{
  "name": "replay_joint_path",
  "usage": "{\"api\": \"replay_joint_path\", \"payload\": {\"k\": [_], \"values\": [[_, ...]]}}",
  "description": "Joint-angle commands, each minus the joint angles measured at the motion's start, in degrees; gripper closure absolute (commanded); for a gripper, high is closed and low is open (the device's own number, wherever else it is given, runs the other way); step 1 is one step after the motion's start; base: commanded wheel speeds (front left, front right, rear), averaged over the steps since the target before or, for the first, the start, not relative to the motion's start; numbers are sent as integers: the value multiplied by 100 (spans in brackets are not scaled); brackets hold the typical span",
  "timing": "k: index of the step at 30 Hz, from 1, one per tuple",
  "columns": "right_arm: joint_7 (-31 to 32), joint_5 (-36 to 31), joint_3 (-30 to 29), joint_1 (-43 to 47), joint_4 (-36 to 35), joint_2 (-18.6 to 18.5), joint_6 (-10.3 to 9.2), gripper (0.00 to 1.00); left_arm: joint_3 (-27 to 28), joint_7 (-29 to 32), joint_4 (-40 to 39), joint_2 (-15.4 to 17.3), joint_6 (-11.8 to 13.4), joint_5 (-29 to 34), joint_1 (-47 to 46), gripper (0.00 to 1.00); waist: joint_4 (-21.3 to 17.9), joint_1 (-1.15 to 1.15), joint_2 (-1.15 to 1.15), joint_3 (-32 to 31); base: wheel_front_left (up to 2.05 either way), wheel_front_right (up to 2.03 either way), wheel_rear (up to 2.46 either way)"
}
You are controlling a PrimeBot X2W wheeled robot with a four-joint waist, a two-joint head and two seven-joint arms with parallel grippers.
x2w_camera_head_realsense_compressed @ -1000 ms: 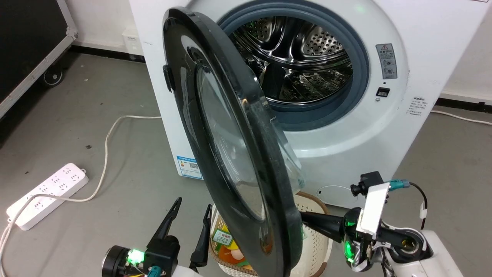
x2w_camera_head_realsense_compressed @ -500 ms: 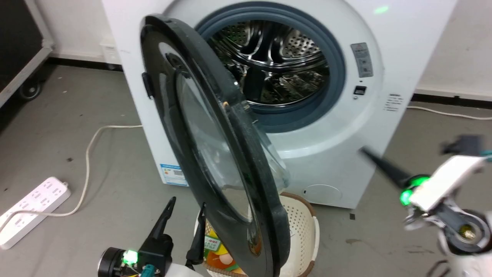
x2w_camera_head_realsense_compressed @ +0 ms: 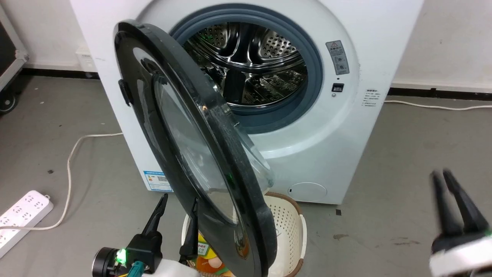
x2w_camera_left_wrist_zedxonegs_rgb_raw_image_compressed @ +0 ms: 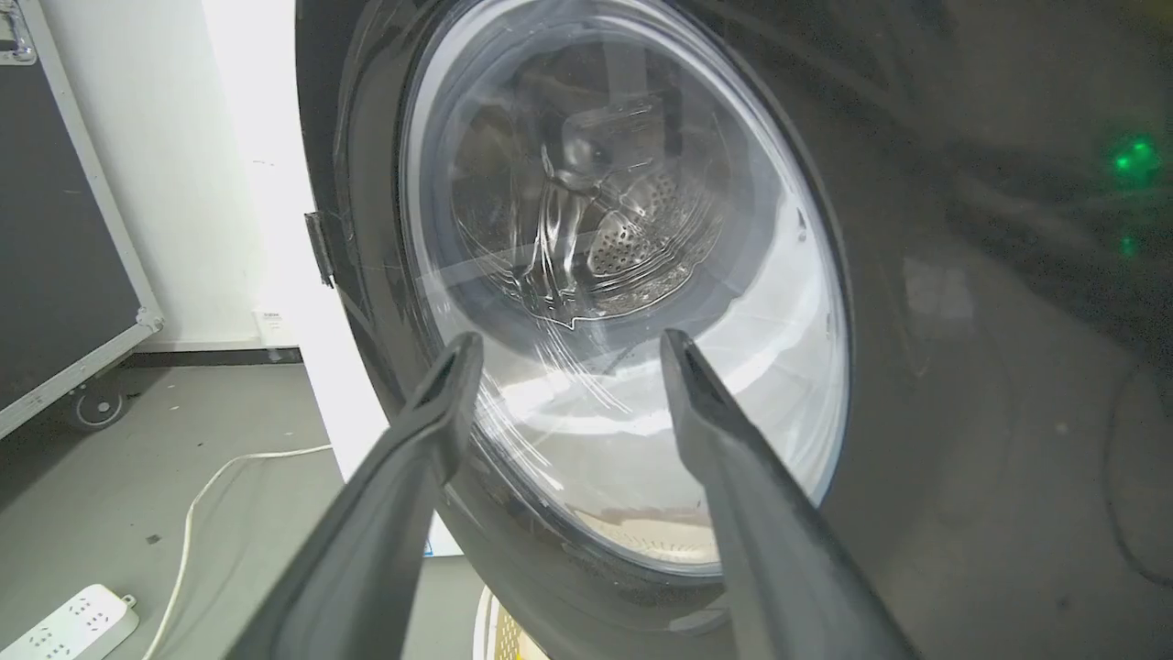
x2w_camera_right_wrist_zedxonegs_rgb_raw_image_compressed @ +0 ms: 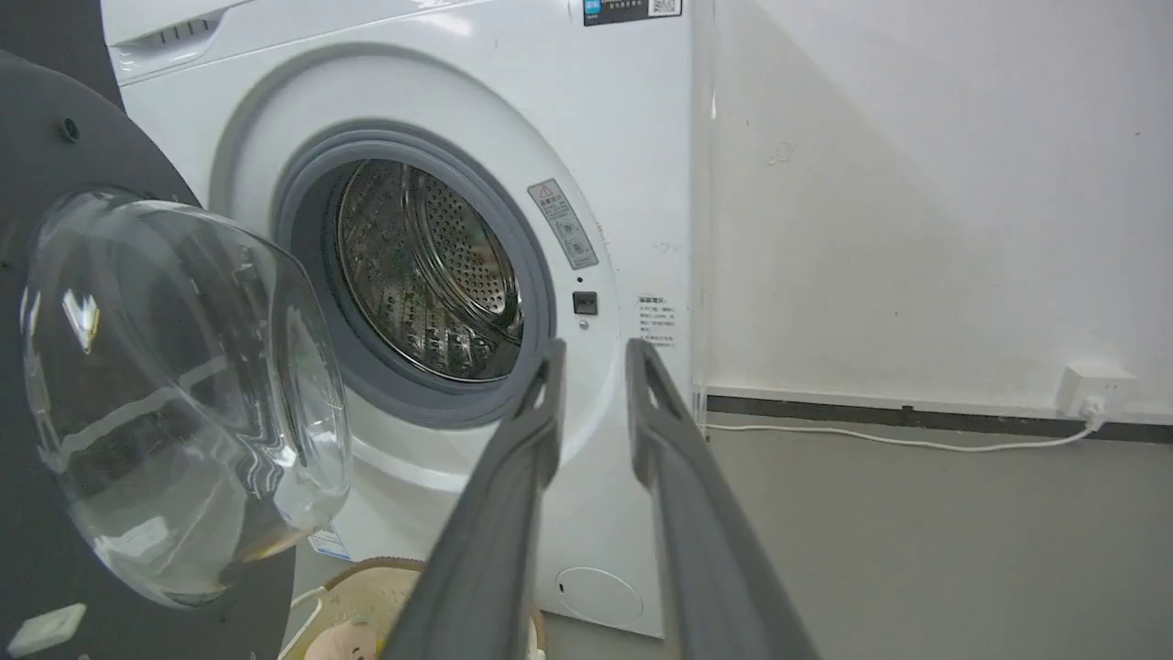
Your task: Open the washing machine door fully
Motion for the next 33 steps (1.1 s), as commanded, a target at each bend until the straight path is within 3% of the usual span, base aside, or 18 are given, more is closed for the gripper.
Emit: {"api": "replay_joint_path", "payload": {"k": [1,7,17,18,19,25,33], "values": [[-151,-284,-76,252,30,195,19,0,13,-30,-1,-19,-40,-45,41,0,-27,0,0,-4,0,0,0],[-414,-1053,-276,831,80,829,19,0,67,-30,10,-68,-117,-88,151,0,-83,0,0,-18,0,0,0],[-508,-1432,-272,1006,185,1249,19,0,132,-30,20,-119,-240,-90,251,0,-104,0,0,-30,0,0,0],[-509,-1433,-282,994,175,1265,19,0,140,-30,-7,-124,-256,-98,244,66,-102,0,0,-32,0,0,0],[-510,-1432,-291,986,165,1280,19,0,145,-30,-32,-130,-277,-112,244,100,-98,0,0,-36,0,0,0],[-511,-1420,-354,963,136,1300,19,0,343,-30,-632,-184,-266,-282,81,100,-53,0,0,-41,0,0,0],[-512,-1401,-403,952,127,1289,19,0,379,-30,-2285,-222,-44,-345,-484,100,-34,0,0,-40,0,0,0]]}}
